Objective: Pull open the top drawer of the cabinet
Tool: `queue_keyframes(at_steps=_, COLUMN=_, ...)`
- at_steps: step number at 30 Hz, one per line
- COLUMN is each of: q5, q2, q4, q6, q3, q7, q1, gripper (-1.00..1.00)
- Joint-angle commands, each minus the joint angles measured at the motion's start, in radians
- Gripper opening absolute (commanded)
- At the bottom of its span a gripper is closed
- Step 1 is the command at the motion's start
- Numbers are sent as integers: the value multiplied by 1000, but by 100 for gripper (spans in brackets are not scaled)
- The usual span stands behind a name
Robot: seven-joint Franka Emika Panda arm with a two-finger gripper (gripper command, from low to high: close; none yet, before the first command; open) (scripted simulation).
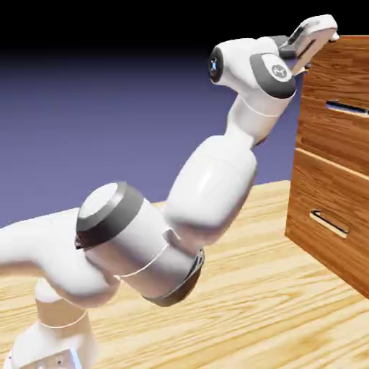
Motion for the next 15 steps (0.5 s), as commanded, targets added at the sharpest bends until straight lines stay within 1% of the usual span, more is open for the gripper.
queue_keyframes(at_steps=1, q5=-33, q2=-11, q4=14, q6=-8, q3=-15, q7=-44, q1=26, gripper=0)
queue_keyframes(at_steps=12, q5=-387, q2=-135, q4=161, q6=-97, q3=-178, q7=-514, q1=307, gripper=0)
queue_keyframes(at_steps=13, q5=-387, q2=-135, q4=161, q6=-97, q3=-178, q7=-514, q1=307, gripper=0)
queue_keyframes(at_steps=15, q5=-386, q2=-132, q4=234, q6=-69, q3=-183, q7=-531, q1=351, gripper=0)
